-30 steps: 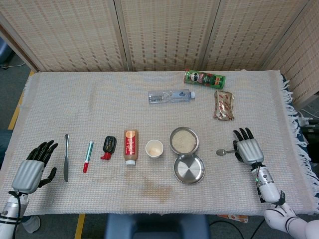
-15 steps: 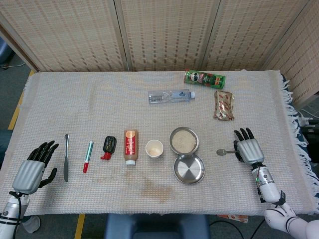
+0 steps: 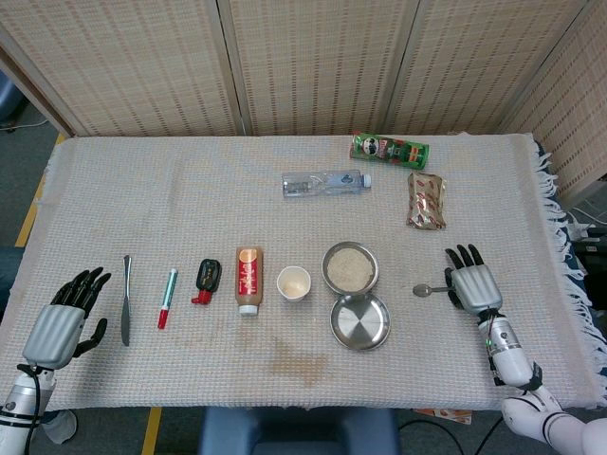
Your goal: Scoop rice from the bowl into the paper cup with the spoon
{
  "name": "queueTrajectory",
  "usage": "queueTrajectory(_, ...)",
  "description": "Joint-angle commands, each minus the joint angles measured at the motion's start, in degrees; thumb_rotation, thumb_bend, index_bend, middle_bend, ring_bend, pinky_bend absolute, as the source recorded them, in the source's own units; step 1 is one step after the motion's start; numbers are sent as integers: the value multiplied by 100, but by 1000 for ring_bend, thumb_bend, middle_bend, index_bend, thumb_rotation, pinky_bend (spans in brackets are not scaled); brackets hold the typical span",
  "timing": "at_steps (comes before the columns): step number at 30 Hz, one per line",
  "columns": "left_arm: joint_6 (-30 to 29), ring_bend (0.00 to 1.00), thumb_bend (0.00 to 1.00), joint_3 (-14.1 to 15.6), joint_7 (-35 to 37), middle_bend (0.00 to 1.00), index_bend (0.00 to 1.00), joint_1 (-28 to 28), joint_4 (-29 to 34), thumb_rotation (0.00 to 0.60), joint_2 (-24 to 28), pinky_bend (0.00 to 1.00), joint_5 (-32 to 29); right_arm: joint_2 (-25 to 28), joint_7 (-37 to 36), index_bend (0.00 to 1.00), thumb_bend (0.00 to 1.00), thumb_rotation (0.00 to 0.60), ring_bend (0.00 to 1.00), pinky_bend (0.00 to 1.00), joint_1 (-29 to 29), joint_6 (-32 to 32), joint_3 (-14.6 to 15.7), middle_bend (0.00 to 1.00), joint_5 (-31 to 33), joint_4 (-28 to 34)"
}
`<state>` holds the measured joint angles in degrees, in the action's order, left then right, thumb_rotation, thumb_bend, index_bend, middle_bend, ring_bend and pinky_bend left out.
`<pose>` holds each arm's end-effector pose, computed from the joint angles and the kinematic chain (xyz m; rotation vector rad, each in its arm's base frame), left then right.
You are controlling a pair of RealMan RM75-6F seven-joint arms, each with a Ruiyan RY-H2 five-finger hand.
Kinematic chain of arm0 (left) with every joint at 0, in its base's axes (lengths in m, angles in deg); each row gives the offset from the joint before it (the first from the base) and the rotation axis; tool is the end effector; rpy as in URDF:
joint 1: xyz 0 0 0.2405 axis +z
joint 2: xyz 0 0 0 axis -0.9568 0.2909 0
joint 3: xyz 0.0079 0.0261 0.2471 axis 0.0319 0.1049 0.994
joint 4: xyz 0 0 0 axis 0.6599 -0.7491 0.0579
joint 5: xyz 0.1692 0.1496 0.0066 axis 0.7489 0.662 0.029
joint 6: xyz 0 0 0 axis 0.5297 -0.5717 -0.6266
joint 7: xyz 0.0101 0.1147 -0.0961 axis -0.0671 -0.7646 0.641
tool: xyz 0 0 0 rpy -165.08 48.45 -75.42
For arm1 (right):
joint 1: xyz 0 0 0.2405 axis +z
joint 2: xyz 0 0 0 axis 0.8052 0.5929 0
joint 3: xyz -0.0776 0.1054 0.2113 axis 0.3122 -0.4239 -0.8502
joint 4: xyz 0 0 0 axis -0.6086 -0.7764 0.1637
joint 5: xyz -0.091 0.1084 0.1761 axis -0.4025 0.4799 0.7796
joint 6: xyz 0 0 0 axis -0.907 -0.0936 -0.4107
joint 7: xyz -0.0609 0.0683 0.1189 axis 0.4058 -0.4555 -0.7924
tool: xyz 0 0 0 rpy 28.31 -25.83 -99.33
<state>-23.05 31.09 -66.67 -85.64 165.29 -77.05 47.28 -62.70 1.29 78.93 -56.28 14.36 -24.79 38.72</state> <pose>-0.3077 0.2235 0.1015 -1.5828 -0.8374 -0.9203 -0.3551 -0.3213 0.0066 1.7091 -0.7808 0.5398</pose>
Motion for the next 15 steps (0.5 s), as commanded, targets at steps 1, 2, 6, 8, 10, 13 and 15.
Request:
queueTrajectory(1,6,0,483,1,-3,0,0,-1,0,600,1,168,-4,1,1,552,275,600,0,0,6,5,-1,106,3,11)
queueTrajectory(2,6,0,483,1,-1,0,0,-1,0,600,1,168,-4,0,2,552,275,600,0,0,8,-1,-2,106,2,16)
queueTrajectory(6,20,0,483,3,13,0,0,-4,-4,600,6,168,-10,-8,18,553,275,600,0,0,13,11,-9,106,20,17)
queueTrajectory(8,24,0,482,3,15,0,0,-6,-6,600,8,168,-12,-14,29,563,275,600,0,0,17,31,-9,106,32,11)
queueTrajectory(10,24,0,482,3,20,0,0,-7,-8,600,9,168,-11,-22,45,575,276,600,0,0,22,50,-3,106,36,6)
queueTrajectory(13,21,0,482,7,21,0,0,-3,-3,600,14,168,-9,-38,67,595,281,600,0,0,29,70,0,106,45,0)
queueTrajectory(15,18,0,482,8,17,0,0,-3,-1,600,16,168,-5,-44,70,608,298,600,0,0,35,77,3,106,44,1)
